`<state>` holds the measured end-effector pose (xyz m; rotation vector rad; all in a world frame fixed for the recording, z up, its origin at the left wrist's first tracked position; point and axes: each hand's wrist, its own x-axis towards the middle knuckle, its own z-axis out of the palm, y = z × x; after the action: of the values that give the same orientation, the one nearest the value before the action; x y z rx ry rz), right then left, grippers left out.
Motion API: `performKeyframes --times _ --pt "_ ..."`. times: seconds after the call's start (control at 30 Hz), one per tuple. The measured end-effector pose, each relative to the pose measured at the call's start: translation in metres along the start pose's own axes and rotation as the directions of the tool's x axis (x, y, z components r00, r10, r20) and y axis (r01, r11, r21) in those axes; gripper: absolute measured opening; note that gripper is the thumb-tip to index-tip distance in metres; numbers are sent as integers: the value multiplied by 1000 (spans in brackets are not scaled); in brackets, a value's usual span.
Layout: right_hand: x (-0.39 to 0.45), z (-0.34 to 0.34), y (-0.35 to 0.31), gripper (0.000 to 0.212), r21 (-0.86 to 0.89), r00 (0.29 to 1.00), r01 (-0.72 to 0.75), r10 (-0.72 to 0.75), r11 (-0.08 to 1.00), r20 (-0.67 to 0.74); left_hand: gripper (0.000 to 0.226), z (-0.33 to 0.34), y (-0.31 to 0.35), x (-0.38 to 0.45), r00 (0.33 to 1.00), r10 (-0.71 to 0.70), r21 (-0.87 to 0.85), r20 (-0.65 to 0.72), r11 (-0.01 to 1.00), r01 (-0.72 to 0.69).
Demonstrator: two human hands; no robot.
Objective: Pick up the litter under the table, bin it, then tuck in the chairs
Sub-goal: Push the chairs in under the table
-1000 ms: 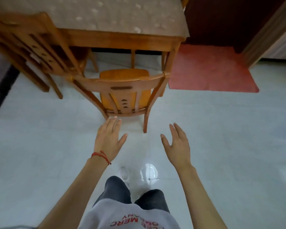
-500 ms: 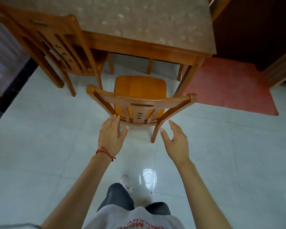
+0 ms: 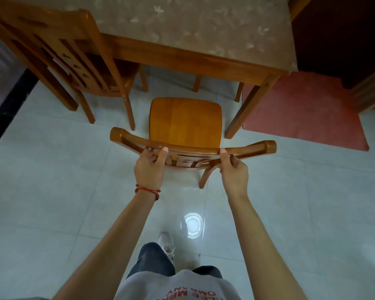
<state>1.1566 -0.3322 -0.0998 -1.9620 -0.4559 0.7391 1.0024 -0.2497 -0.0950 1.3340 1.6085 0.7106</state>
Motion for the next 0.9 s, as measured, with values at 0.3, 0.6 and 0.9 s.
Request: performKeyframes --times 0.3,0.6,0.9 --pt "16 11 1 28 57 996 -59 62 997 -58 32 10 1 19 997 -25 -57 -68 998 21" --pt "40 34 -12 28 40 998 -5 7 999 -65 33 11 14 59 997 0 -48 -71 999 -4" --pt "84 55 -39 30 32 997 -2 4 999 -79 28 22 37 111 997 43 -106 -66 993 -49"
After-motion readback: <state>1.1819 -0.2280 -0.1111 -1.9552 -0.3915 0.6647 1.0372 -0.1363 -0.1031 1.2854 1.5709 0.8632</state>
